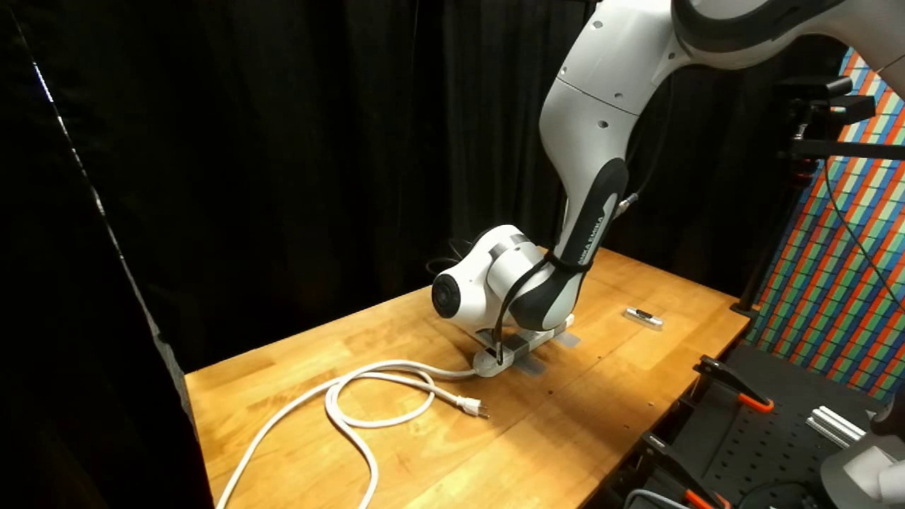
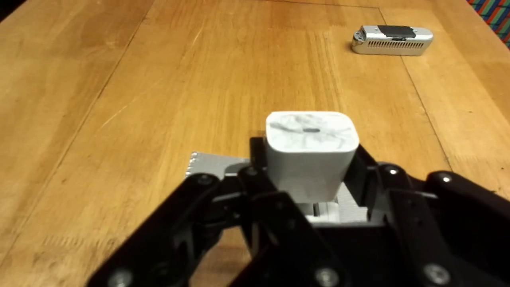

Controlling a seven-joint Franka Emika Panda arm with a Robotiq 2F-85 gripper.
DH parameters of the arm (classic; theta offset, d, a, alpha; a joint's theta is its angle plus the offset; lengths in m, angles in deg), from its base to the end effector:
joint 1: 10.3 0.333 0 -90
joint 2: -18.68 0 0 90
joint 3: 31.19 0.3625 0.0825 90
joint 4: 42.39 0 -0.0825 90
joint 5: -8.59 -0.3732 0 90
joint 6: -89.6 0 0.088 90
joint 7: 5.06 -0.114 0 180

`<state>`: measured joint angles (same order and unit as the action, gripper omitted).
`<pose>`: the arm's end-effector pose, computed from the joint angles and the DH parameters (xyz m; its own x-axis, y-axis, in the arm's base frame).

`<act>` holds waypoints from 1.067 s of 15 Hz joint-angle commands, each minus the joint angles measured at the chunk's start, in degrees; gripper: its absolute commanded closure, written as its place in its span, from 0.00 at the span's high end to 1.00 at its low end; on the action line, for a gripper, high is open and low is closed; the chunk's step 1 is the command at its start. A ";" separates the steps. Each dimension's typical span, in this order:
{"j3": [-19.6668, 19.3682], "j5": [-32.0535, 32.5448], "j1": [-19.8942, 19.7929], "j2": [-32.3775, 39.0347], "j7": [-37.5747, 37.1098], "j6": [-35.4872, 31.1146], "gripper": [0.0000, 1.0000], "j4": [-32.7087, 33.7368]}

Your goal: Plug the charger head into the extension cord

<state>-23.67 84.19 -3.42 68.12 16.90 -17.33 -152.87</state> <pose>0.5559 0.0607 0.0621 -0.0602 0.4428 -0.8946 0.9963 0.0821 -0.0264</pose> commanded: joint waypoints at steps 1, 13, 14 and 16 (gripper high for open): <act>0.82 0.82 -0.28 1.51 -4.78 -2.97 0.23 -2.21; 1.70 1.24 0.72 -3.65 -16.62 -0.64 0.23 -7.69; 1.83 1.05 0.68 -4.08 -16.97 -0.61 0.23 -7.88; 1.87 1.33 0.47 -4.22 -16.40 -0.94 0.23 -7.88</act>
<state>-22.63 86.54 -2.87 66.28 1.26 -17.55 -157.27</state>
